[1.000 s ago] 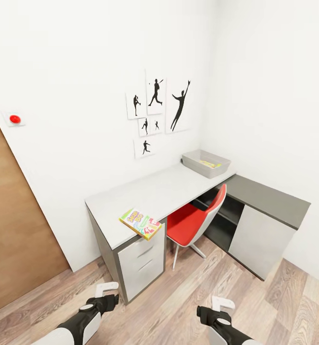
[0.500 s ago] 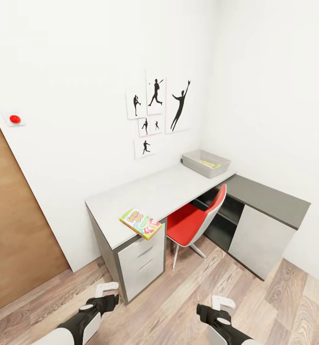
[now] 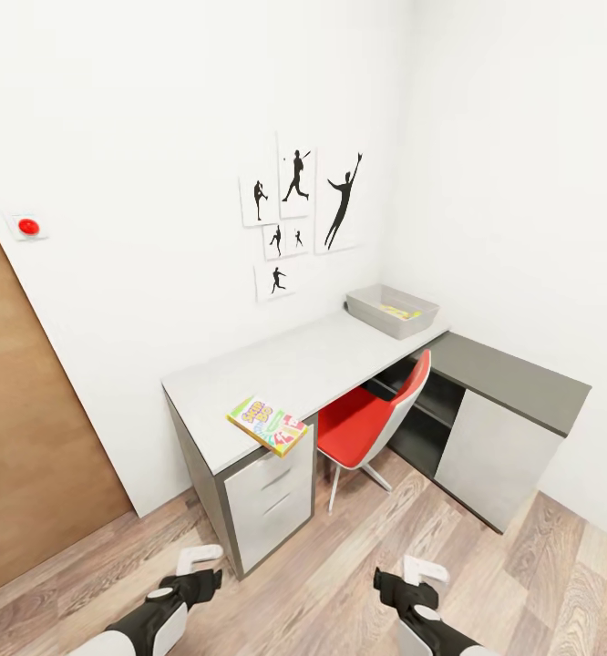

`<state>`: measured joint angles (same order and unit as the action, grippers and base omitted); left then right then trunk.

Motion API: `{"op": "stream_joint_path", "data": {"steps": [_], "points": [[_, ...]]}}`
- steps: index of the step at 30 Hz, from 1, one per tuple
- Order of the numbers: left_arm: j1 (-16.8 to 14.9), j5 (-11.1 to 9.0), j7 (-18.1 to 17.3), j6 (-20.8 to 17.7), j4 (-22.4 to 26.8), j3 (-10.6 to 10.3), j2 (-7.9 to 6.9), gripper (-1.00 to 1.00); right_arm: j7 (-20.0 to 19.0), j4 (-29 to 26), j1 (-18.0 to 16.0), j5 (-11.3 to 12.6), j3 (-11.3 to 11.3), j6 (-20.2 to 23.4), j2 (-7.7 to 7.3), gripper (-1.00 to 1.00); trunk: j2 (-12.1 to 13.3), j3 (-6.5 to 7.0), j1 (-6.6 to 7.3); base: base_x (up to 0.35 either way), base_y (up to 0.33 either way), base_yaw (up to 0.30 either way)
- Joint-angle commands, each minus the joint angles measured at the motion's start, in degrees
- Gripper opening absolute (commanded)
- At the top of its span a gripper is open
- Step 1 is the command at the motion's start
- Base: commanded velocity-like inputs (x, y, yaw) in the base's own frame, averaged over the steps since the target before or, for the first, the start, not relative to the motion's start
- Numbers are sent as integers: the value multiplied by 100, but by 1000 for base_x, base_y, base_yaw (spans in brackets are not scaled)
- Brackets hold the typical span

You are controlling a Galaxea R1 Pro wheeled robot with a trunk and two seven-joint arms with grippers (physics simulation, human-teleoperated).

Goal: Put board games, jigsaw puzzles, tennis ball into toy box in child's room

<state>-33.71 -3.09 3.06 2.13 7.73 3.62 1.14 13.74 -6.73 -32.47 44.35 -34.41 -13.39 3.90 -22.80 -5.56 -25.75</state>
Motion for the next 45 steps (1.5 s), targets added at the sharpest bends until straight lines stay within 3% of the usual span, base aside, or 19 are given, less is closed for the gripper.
{"op": "stream_joint_path", "data": {"steps": [1, 13, 17, 20, 22, 24, 26, 32, 35, 39, 45], "points": [[-5, -36, 1, 15, -7, 39, -4, 100, 11, -7, -5, 48, -49, -13, 0, 100, -12, -12, -3, 0, 0, 0], [-4, -34, 1, 9, -7, 43, -12, 100, -39, -19, -5, 55, -41, -10, -50, 100, -12, -12, -3, 0, 0, 0], [-4, -34, 1, 14, -8, 37, -9, 100, -263, -21, -5, 57, -24, -10, -83, 100, -12, -12, -3, 0, 0, 0], [-4, -29, 1, 20, -8, 29, -9, 100, -1088, -16, -5, 145, 79, 19, -171, 100, -12, -12, -3, 0, 0, 0], [-4, -27, 1, 22, -7, 24, -8, 100, -1795, -7, -5, 335, 237, 77, -271, 100, -12, -12, -3, 0, 0, 0], [-4, -26, 1, 24, -6, 19, -3, 100, -2697, 16, -5, 697, 490, 245, -422, 100, -12, -12, -3, 0, 0, 0], [-4, -25, 1, 27, -7, 18, -1, 100, -3204, 28, -5, 952, 625, 422, -510, 100, -12, -12, -3, 0, 0, 0], [-4, -25, 1, 32, -7, 16, 0, 100, -3895, -4, -12, 1359, 823, 959, -749, 100, -12, -12, -3, 0, 0, 0], [-4, -25, 1, 32, -7, 16, 4, 100, -4212, -25, -27, 1548, 1087, 1358, -838, 100, -12, -12, -3, 0, 0, 0], [-4, -25, 1, 32, -6, 16, 13, 100, -4543, -328, -64, 1762, 1545, 1994, -861, 100, -12, -12, -3, 0, 0, 0], [-4, -25, 1, 26, -7, 13, 24, 100, -4584, -1049, -59, 1805, 1812, 2178, -816, 100, -12, -12, -3, 0, 0, 0]]}}
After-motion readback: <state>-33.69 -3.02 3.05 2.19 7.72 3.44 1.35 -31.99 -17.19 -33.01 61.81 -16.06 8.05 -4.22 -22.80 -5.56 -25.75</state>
